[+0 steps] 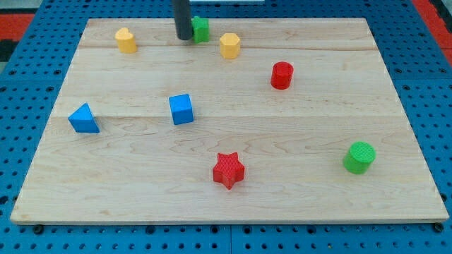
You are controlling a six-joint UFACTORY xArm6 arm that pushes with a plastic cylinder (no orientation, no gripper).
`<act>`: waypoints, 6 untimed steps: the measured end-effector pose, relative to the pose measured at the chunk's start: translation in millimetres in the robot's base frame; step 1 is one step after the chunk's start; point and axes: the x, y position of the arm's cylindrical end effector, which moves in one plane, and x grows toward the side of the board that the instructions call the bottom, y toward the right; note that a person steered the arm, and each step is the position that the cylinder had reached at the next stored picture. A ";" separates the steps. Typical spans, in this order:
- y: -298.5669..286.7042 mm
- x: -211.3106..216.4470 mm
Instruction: Move the green star to the right
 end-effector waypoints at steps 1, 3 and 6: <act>5.0 -13.5; -50.7 -47.1; 76.3 6.4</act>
